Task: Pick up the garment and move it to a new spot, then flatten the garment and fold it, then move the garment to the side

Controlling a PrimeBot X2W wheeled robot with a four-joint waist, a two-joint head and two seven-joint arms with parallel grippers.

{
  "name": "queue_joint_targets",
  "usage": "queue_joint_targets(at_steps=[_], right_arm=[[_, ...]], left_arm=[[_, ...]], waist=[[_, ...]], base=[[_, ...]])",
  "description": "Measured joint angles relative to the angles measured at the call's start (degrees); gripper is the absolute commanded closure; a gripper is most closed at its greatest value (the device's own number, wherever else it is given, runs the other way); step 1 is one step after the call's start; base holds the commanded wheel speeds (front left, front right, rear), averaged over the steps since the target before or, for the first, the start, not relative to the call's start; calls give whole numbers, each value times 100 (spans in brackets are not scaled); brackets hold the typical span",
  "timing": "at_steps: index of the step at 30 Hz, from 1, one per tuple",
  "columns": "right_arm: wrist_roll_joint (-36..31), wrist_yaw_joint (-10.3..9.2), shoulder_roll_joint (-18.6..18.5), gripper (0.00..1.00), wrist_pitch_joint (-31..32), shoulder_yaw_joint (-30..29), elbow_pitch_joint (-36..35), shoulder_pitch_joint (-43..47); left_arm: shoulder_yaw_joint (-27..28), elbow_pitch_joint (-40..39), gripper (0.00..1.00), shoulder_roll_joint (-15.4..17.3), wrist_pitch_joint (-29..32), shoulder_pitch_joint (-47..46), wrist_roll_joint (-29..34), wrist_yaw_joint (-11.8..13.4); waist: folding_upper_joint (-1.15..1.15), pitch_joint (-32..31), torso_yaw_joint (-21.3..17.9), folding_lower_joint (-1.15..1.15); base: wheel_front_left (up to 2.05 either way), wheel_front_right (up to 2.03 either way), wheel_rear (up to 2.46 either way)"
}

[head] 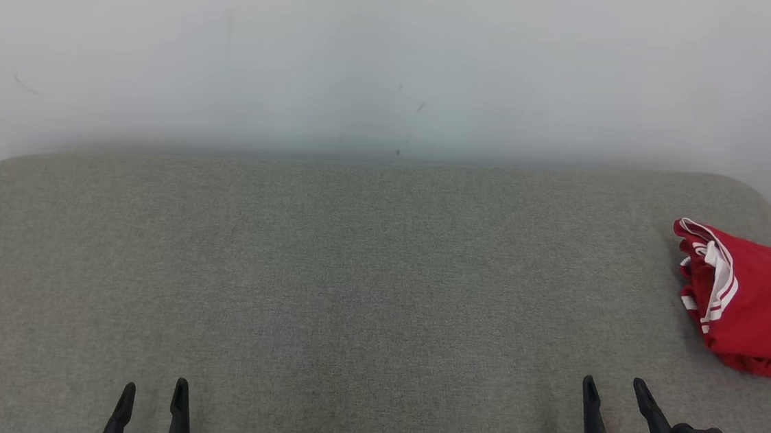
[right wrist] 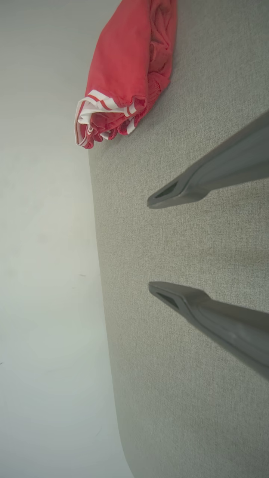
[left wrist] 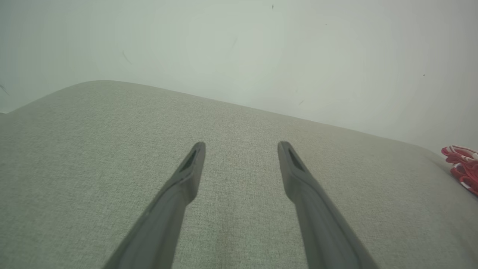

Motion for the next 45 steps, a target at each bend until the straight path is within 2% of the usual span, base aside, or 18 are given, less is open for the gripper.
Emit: queue_joint_targets(at_steps=[6,7,15,36,45], right_arm=[[4,0,-1,0,0,25,15,-3],[9,0,-1,100,0,35,18,-4],[80,0,11,100,82,25,421,180],[2376,0,12,100,470,-153,447,-148],[3159,0,11,100,591,-219,467,-258]], left_arm=[[10,-5,0,0,0,1,1,0],[10,-5,100,0,0,1,1,0],[-27,366,100,-38,42,141,-69,-5],[123,463,100,-38,610,-226,-2114,-5],[171,506,100,-36,794,-392,-2810,-5]], waist=[[0,-17,24,0],[0,-19,27,0],[0,-16,32,0],[0,23,55,0],[0,38,65,0]], base=[[0,0,0],[0,0,0],[0,0,0],[0,0,0],[0,0,0]])
